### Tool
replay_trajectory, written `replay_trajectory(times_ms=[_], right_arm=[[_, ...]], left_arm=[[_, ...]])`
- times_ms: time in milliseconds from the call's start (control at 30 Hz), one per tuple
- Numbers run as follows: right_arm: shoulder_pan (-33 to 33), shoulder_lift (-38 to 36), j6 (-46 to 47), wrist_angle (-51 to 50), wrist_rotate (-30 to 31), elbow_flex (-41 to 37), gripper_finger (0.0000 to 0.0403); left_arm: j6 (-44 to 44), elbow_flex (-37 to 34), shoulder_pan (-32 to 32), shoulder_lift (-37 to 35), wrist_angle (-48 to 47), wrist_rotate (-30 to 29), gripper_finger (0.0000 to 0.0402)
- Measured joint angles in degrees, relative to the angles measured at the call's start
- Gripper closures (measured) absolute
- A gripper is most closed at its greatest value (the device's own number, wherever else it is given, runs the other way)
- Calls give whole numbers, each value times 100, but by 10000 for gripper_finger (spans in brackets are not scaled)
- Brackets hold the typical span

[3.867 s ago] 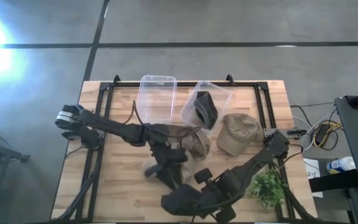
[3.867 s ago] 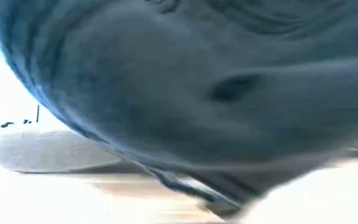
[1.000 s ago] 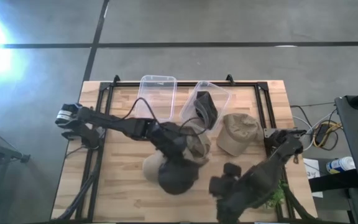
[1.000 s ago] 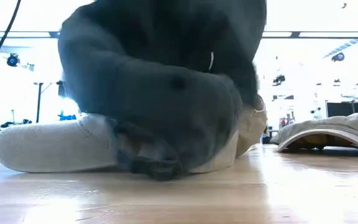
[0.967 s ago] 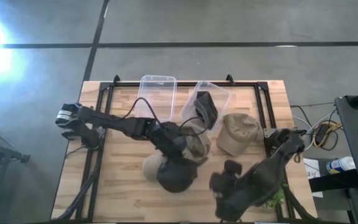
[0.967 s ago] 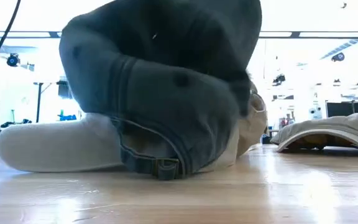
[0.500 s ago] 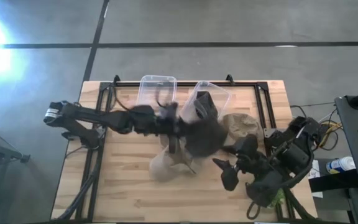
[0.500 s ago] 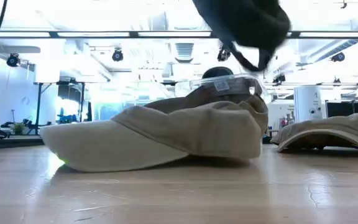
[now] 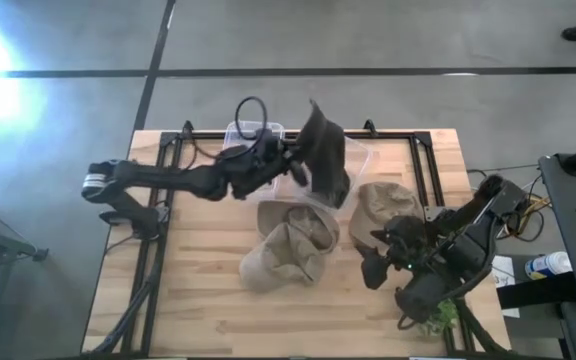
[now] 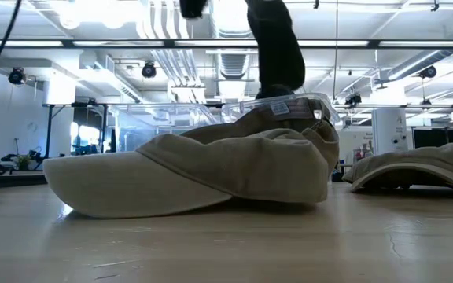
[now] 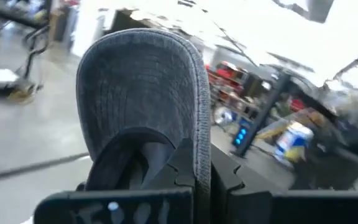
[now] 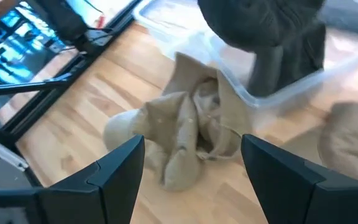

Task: Pick & Place hat
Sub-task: Put the black cap into the right transparent bin

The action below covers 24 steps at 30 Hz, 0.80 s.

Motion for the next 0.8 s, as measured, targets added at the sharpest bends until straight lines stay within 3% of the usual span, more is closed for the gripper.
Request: replay_trajectory(times_ms=[367, 500, 633, 800], right_arm=[[195, -320, 820, 5, -228, -706, 140], [199, -325, 808, 5, -405, -794, 140], [263, -321, 823, 2, -418, -815, 140], [298, -322, 750, 3, -402, -796, 140]], left_arm=[[-1169, 454, 580, 1414, 244, -16, 394], [-1673, 442, 569, 1781, 991, 16, 393], [-1249, 584, 589, 1749, 1771, 30, 395], [-569, 919, 664, 1678, 1346, 79, 396]])
